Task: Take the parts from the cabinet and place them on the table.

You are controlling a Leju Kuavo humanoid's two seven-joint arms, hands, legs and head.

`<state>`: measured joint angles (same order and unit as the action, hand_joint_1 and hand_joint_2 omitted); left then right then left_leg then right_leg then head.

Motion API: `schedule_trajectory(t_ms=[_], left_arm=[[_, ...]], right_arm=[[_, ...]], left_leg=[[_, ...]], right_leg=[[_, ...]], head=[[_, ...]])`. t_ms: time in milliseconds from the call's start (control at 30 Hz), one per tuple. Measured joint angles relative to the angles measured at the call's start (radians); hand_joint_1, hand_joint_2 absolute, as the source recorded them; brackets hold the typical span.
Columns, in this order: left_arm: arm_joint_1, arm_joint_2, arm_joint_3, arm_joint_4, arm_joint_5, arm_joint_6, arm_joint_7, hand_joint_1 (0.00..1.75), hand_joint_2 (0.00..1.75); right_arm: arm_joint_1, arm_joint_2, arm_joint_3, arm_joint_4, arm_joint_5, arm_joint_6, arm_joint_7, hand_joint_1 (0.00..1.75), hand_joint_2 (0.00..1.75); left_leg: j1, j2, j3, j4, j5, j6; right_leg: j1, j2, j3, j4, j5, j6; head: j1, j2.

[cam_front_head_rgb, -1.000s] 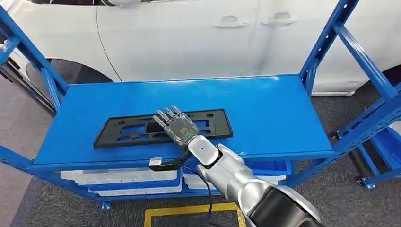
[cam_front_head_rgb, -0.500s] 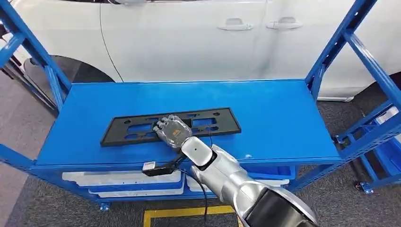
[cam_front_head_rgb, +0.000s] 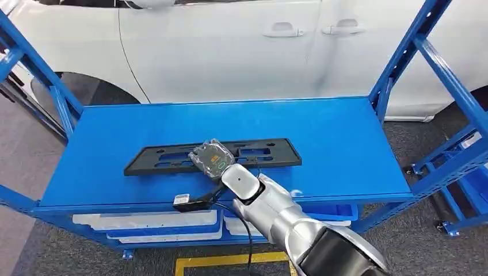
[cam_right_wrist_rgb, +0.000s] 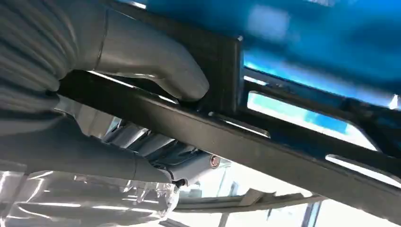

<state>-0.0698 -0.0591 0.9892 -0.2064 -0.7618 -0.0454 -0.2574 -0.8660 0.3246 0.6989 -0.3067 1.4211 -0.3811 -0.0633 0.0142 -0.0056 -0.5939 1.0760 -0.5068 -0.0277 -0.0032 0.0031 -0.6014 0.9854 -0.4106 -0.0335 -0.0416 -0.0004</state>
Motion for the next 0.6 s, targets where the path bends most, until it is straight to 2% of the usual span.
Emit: schedule_trajectory(t_ms=[67,100,133,167,233,267,300,333,367,400,433,467,500,567,600], left_arm=[[0.001,0.003,0.000,0.000,-0.008,-0.008,-0.013,0.00,1.75],[0.003,0.003,0.000,0.000,-0.010,-0.011,-0.018,0.00,1.75],[0.005,0.003,0.000,0.000,-0.013,-0.014,-0.021,0.00,1.75],[0.005,0.003,0.000,0.000,-0.014,-0.016,-0.021,0.00,1.75],[0.003,0.004,0.000,0.000,-0.014,-0.019,-0.022,0.00,1.75],[0.002,0.005,0.000,0.000,-0.011,-0.022,-0.024,0.00,1.75],[0.001,0.005,0.000,0.000,-0.008,-0.029,-0.027,0.00,1.75],[-0.001,0.005,0.001,0.000,-0.006,-0.036,-0.032,0.00,1.75],[0.001,0.005,0.003,0.000,0.002,-0.040,-0.042,0.00,1.75],[0.001,0.005,0.007,0.000,0.009,-0.042,-0.047,0.00,1.75],[0.000,0.005,0.012,0.000,0.010,-0.046,-0.046,0.00,1.75],[-0.001,0.005,0.016,0.000,0.009,-0.050,-0.037,0.00,1.75],[-0.002,0.005,0.020,0.000,0.009,-0.052,-0.028,0.00,1.75],[-0.001,0.006,0.027,0.000,0.016,-0.058,-0.013,0.00,1.75],[0.001,0.006,0.033,0.000,0.019,-0.060,-0.007,0.00,1.75]], right_arm=[[0.000,-0.001,0.000,-0.002,-0.015,-0.010,-0.010,1.75,1.75],[0.001,-0.003,-0.002,-0.002,-0.025,-0.019,-0.016,1.75,1.75],[0.001,-0.003,-0.003,-0.002,-0.036,-0.030,-0.024,1.75,1.75],[0.001,-0.003,-0.006,-0.003,-0.050,-0.041,-0.035,1.75,1.75],[-0.002,-0.002,-0.024,-0.017,-0.093,-0.074,-0.068,1.75,1.75],[-0.004,-0.002,-0.035,-0.028,-0.128,-0.092,-0.098,1.75,1.75],[-0.006,-0.002,-0.048,-0.038,-0.169,-0.112,-0.130,1.75,1.75],[-0.006,-0.002,-0.072,-0.055,-0.231,-0.136,-0.181,1.75,1.75],[-0.004,-0.002,-0.094,-0.078,-0.307,-0.154,-0.246,1.75,1.75],[0.004,-0.004,-0.119,-0.108,-0.408,-0.163,-0.324,1.75,1.75],[0.023,-0.010,-0.147,-0.180,-0.524,-0.163,-0.402,1.75,1.75],[0.045,-0.017,-0.178,-0.268,-0.666,-0.161,-0.484,1.75,1.75],[0.067,-0.027,-0.205,-0.359,-0.792,-0.151,-0.532,1.75,1.75],[0.117,-0.054,-0.246,-0.566,-1.001,-0.120,-0.565,1.75,1.75],[0.155,-0.070,-0.263,-0.668,-1.092,-0.105,-0.584,1.75,1.75]], left_leg=[[0.003,0.000,-0.084,0.169,-0.074,-0.011],[0.005,0.000,-0.118,0.233,-0.088,-0.016],[0.007,0.000,-0.126,0.240,-0.075,-0.017],[0.009,0.000,-0.112,0.201,-0.041,-0.019],[0.014,0.002,-0.031,0.023,0.059,-0.019],[0.015,0.005,0.002,-0.055,0.079,-0.018],[0.007,0.001,0.012,-0.070,0.069,-0.009],[0.008,0.000,0.006,-0.064,0.070,0.001],[0.006,-0.001,0.003,-0.061,0.070,0.005],[0.005,-0.001,0.001,-0.059,0.071,0.011],[0.013,0.000,0.002,-0.066,0.076,0.021],[0.013,0.000,0.003,-0.067,0.078,0.028],[0.012,-0.001,0.001,-0.067,0.078,0.036],[0.008,-0.002,0.000,-0.067,0.077,0.041],[0.007,-0.004,0.001,-0.066,0.077,0.042]], right_leg=[[0.000,0.000,0.000,0.001,-0.002,-0.002],[0.000,0.000,0.000,0.002,-0.003,-0.003],[0.000,0.001,0.000,0.004,-0.004,-0.002],[0.000,0.002,0.001,0.006,-0.006,-0.001],[-0.002,0.004,0.004,0.016,-0.014,0.006],[0.000,0.004,0.003,0.021,-0.019,0.012],[0.007,0.006,-0.003,0.029,-0.022,0.017],[0.008,0.007,-0.006,0.028,-0.019,0.022],[0.007,0.007,-0.007,0.027,-0.017,0.025],[0.006,0.007,-0.007,0.025,-0.016,0.030],[0.008,0.006,-0.008,0.028,-0.021,0.038],[0.004,0.004,-0.014,0.045,-0.039,0.043],[0.004,0.003,-0.037,0.099,-0.077,0.045],[0.002,0.002,-0.111,0.266,-0.157,0.049],[0.002,0.003,-0.147,0.342,-0.181,0.050]], head=[[0.000,0.000],[0.000,0.000],[0.000,0.000],[0.000,0.000],[0.000,0.000],[0.000,0.000],[0.000,0.000],[0.000,0.000],[0.000,0.000],[0.000,0.000],[0.000,0.000],[0.000,0.000],[0.000,0.000],[0.000,0.000],[0.000,0.000]])
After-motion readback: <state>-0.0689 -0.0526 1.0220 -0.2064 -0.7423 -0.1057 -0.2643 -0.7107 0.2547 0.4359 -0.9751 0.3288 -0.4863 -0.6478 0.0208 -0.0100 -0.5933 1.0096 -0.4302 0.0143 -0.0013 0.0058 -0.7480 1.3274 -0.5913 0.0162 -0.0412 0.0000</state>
